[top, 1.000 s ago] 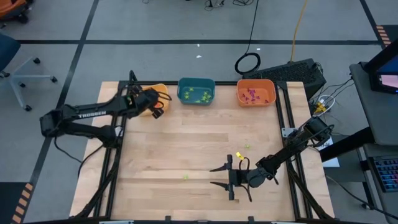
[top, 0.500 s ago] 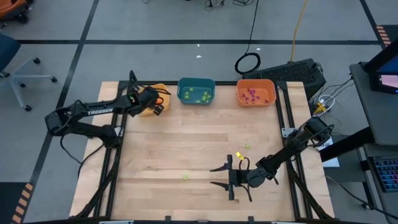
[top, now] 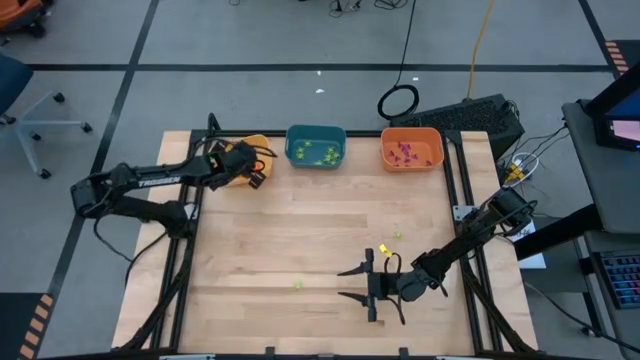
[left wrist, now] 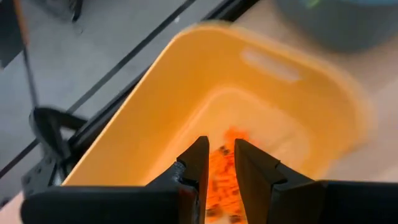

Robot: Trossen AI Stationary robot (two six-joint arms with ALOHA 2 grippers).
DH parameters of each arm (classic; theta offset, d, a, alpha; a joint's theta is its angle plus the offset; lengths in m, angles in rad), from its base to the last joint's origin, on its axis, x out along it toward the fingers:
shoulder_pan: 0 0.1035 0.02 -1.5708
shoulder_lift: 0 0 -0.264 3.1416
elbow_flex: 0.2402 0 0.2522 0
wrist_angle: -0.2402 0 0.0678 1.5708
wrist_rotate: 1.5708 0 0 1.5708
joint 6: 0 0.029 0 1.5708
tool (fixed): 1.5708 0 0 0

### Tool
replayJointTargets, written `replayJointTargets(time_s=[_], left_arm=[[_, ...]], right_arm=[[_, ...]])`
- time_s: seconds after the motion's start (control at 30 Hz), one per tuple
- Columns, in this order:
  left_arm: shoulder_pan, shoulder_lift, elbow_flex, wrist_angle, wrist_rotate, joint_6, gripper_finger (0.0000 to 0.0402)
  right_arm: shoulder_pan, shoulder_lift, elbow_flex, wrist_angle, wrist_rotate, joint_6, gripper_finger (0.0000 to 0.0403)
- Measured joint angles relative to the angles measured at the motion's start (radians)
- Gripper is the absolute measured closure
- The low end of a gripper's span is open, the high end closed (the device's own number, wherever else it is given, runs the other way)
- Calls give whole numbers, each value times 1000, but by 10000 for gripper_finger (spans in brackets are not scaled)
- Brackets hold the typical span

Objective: Sort Halloween decoration
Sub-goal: Put the green spider toy into the blue bin

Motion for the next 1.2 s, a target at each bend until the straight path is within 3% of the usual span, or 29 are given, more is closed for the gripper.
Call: replayJointTargets(time_s=[0.2,0.5,0.73,0.97,1.2], left_arm=[[-143,-173,1,-33,11,-33,326],[-488,-335,2,-41,2,-126,326],[-743,-316,2,-19,-91,-215,326],[-957,-244,2,116,-172,-235,326],[-1088,-109,2,268,-214,-234,326]], right_arm=[[0,-1,0,-1,2,28,204],[0,-2,0,-22,59,104,204],[0,-2,0,-30,60,155,204],[0,-3,26,-58,60,158,204],[0,-3,163,-410,60,242,204]])
